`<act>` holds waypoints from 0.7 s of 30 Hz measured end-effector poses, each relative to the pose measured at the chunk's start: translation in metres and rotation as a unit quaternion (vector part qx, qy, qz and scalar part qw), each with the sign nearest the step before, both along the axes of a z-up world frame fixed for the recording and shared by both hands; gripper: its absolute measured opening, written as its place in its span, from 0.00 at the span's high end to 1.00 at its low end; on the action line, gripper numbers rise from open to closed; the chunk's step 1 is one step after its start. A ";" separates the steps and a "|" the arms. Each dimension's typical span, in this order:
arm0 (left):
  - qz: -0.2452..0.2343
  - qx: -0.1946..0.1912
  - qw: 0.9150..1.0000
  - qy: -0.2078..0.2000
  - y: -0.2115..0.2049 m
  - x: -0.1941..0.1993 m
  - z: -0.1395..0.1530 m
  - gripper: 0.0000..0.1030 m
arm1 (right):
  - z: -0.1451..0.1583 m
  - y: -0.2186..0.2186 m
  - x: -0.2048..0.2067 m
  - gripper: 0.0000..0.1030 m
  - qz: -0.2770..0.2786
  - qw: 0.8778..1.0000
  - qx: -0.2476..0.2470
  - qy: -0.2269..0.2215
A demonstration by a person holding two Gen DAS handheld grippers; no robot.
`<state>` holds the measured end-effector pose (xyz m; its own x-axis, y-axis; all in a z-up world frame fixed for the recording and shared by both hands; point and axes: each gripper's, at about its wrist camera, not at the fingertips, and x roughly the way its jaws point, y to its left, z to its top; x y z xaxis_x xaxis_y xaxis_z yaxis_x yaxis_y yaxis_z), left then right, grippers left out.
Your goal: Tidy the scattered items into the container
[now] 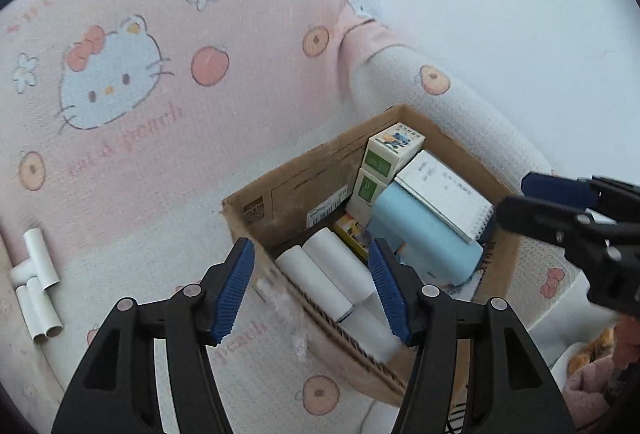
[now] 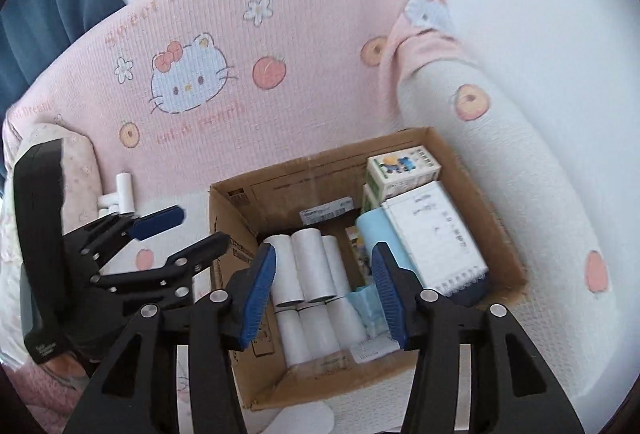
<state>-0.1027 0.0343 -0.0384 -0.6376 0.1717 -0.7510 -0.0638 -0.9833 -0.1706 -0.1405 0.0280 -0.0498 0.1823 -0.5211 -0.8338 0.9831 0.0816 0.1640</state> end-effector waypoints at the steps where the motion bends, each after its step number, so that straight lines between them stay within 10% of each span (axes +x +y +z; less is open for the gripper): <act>1: -0.005 0.002 1.000 0.003 0.000 0.006 0.002 0.38 | 0.004 0.005 0.003 0.48 0.001 1.000 -0.005 0.019; 21: -0.037 -0.078 0.996 0.034 0.032 0.042 0.020 0.38 | -0.015 0.050 0.009 0.35 -0.035 0.999 0.018 0.020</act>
<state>-0.0605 0.0663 -0.0186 -0.6778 0.1052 -0.7277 -0.1439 -0.9895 -0.0089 -0.1315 0.0784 -0.0646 0.1122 -0.5008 -0.8583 0.9920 0.0069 0.1257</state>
